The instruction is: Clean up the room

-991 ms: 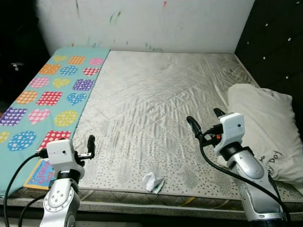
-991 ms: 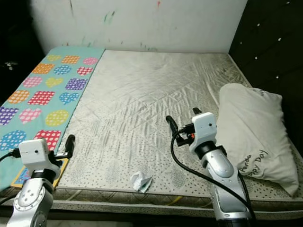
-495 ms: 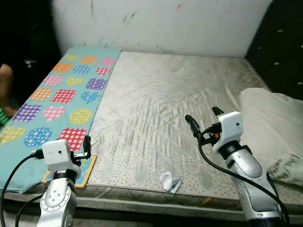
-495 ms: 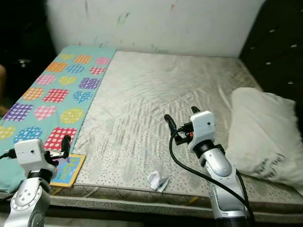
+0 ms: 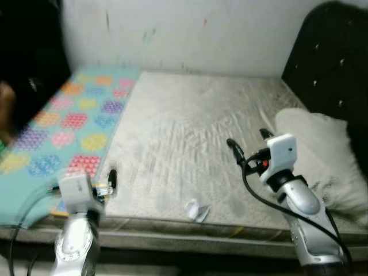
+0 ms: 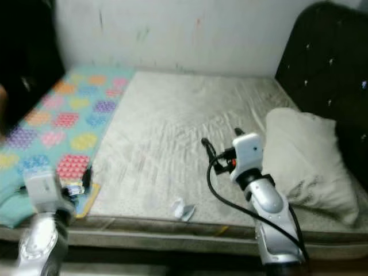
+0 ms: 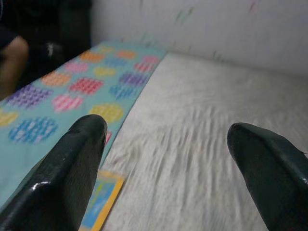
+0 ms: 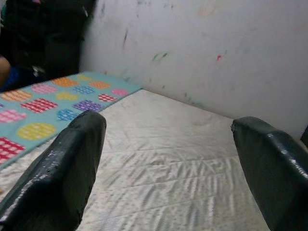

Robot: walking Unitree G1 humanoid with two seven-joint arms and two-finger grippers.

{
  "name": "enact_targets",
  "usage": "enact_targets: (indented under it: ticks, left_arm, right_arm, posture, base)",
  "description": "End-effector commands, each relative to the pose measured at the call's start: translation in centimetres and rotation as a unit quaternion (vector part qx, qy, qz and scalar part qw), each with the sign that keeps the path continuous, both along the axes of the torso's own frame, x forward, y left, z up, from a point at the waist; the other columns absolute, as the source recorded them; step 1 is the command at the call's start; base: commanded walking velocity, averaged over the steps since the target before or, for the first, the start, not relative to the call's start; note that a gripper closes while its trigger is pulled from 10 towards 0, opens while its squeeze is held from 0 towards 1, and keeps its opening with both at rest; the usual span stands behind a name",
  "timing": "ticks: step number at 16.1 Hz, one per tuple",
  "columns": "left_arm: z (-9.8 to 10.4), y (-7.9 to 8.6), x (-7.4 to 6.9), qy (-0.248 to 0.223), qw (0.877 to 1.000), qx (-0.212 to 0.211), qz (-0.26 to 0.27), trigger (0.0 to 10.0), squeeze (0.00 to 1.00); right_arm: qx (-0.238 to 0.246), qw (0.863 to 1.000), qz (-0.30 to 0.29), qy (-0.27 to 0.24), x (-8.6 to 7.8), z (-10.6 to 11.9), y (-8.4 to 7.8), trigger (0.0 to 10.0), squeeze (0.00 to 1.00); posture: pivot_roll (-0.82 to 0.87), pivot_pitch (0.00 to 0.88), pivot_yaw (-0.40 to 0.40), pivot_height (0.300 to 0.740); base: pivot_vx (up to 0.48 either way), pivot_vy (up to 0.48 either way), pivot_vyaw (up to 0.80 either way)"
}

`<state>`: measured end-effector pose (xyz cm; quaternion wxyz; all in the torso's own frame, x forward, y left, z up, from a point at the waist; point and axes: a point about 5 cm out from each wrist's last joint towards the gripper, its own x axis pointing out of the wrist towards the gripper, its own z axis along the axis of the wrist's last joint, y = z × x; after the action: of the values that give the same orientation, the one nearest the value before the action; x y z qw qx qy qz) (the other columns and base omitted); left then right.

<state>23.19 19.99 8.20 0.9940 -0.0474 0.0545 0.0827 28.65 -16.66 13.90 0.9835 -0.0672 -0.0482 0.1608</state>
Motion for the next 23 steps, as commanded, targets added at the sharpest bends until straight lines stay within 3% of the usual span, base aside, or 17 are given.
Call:
enact_targets:
  ticks: [1,4,12,17,23]
  left_arm:
    - [0.78,0.13,0.58,-0.013,1.000,0.003,0.001,10.0,0.00]
    - [0.86,0.06,0.53,-0.019,1.000,0.003,0.001,10.0,0.00]
    - [1.41,-0.75,0.29,-0.047,0.998,-0.021,-0.044,10.0,0.00]
    - [1.43,-0.79,0.33,-0.046,0.998,-0.023,-0.046,10.0,0.00]
    - [1.22,-0.72,0.43,-0.036,0.998,-0.022,-0.046,10.0,0.00]
  right_arm:
    - [0.000,1.000,-0.001,0.000,-0.02,-0.01,0.01,10.0,0.00]
    - [-0.003,1.000,-0.002,0.001,-0.07,-0.06,-0.16,10.0,0.00]
    - [-0.007,1.000,0.008,0.000,0.11,-0.08,0.00,10.0,0.00]
    - [-0.006,1.000,0.006,0.000,0.10,-0.04,-0.04,10.0,0.00]
    - [-0.004,1.000,0.000,0.001,0.05,-0.15,-0.20,10.0,0.00]
  posture:
    - [-0.18,0.022,-0.015,0.740]
    - [-0.19,0.021,-0.019,0.740]
    - [-0.18,0.008,-0.021,0.740]
    - [-0.18,0.016,-0.021,0.740]
    - [-0.19,0.020,-0.015,0.740]
  base:
    - [0.000,0.480,0.00]
    - [0.000,0.409,0.00]
    - [0.116,0.000,0.00]
    - [0.309,0.000,0.00]
    - [0.000,0.000,0.00]
